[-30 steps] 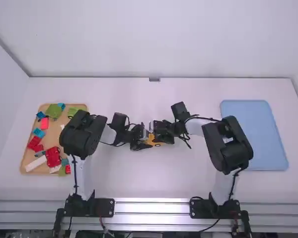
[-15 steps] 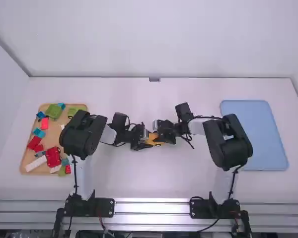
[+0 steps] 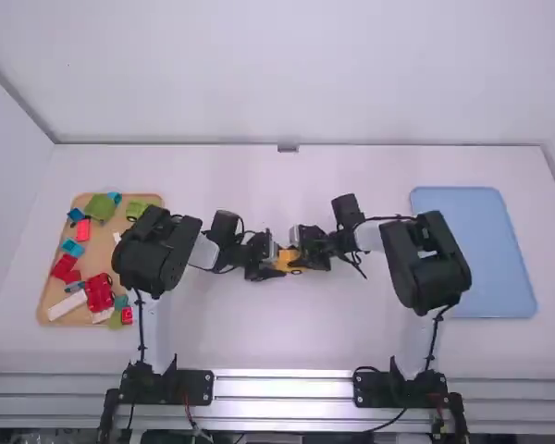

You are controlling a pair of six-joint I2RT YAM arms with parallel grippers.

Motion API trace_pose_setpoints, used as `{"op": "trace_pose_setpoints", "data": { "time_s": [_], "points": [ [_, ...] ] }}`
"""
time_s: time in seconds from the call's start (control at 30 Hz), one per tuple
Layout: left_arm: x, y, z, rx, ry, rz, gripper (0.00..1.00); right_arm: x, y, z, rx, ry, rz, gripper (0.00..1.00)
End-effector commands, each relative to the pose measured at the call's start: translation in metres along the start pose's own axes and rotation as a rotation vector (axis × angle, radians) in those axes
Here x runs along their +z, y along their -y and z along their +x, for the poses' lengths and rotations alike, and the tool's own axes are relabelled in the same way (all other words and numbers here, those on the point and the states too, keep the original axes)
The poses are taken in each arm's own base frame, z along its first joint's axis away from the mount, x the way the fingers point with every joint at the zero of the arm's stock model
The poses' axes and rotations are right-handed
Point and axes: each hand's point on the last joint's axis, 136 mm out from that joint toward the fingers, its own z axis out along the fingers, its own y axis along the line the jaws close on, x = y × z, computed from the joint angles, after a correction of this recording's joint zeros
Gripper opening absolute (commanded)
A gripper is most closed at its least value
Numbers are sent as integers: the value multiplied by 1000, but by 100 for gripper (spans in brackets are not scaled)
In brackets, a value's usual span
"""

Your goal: Assemble lego blocks to make yellow taxi

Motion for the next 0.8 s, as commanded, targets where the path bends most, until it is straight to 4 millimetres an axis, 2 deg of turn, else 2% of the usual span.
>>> {"op": "trace_pose_setpoints", "data": {
  "time_s": [0.0,0.07,0.13,0.27,0.3,0.37,0.43,0.57,0.63,0.73,0.77],
  "points": [
    [0,1,6,-14,-11,-1,39,9,-12,5,15,-9,-37,40],
    [0,1,6,-15,-11,0,38,11,-13,3,9,-6,-42,43],
    [0,0,6,-25,-11,-2,38,12,-12,-1,4,7,-45,70],
    [0,0,7,-40,-13,-3,37,7,-4,-12,24,15,-31,91],
    [0,0,7,-40,-13,-2,37,7,-4,-13,24,15,-29,91],
    [0,0,7,-39,-14,-3,37,-1,1,-23,5,35,-11,99],
    [0,0,7,-36,-14,-4,37,-12,5,-34,-21,64,11,99],
    [0,0,8,-40,-18,-7,38,-46,18,-44,0,84,102,98],
    [0,0,8,-39,-19,-7,45,-63,25,-37,53,77,157,98],
    [0,0,8,-39,-20,-8,56,-74,26,-24,112,79,194,98],
    [0,0,8,-40,-20,-7,64,-76,25,-14,147,72,214,98]
  ]
}}
